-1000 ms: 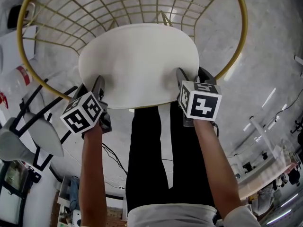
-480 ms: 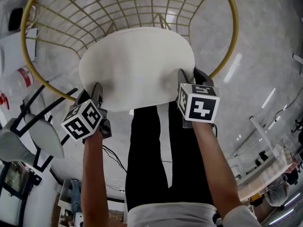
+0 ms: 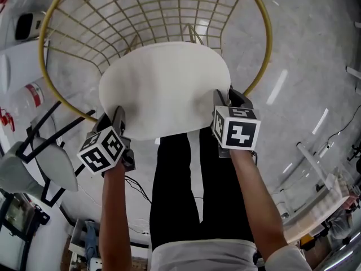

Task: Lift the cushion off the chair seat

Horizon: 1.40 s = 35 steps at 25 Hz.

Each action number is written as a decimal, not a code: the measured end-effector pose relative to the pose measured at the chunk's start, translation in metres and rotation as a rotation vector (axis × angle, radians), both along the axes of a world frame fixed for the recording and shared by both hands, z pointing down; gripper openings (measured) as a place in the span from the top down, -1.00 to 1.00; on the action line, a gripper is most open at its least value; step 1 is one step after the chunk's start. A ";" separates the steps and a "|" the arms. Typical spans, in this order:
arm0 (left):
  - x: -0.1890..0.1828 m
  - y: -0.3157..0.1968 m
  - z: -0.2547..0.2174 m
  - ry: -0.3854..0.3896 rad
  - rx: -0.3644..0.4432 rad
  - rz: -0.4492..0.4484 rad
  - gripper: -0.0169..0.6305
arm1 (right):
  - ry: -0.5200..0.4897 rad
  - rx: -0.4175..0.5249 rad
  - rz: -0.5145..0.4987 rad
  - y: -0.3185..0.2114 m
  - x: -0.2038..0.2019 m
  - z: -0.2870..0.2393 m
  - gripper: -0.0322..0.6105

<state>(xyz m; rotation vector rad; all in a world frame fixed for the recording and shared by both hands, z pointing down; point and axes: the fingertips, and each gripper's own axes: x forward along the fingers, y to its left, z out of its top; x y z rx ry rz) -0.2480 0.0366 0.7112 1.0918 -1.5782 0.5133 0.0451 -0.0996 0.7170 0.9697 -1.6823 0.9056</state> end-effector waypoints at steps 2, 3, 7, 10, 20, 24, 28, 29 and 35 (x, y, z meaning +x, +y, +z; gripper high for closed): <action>0.000 0.001 -0.005 0.001 0.003 -0.002 0.48 | -0.005 -0.002 -0.004 0.000 0.000 -0.004 0.48; 0.001 0.002 -0.008 0.001 0.004 -0.002 0.48 | -0.007 -0.004 -0.005 0.001 0.000 -0.006 0.48; 0.001 0.002 -0.020 -0.003 0.014 -0.005 0.49 | -0.017 0.002 -0.009 0.000 -0.001 -0.017 0.51; 0.000 0.005 -0.031 -0.005 0.017 -0.009 0.50 | -0.025 0.002 -0.015 0.003 -0.003 -0.028 0.53; 0.002 0.011 -0.067 -0.006 0.042 -0.013 0.52 | -0.044 0.017 -0.024 0.010 -0.002 -0.066 0.58; 0.005 0.010 -0.084 -0.007 0.058 -0.013 0.54 | -0.049 0.027 -0.027 0.010 -0.001 -0.085 0.60; 0.004 0.014 -0.099 0.000 0.062 -0.020 0.54 | -0.057 0.029 -0.033 0.011 -0.003 -0.101 0.61; 0.004 0.014 -0.103 0.004 0.064 -0.021 0.54 | -0.058 0.030 -0.035 0.011 -0.003 -0.105 0.61; 0.001 0.017 -0.128 0.010 0.082 -0.026 0.55 | -0.071 0.042 -0.049 0.011 -0.008 -0.132 0.63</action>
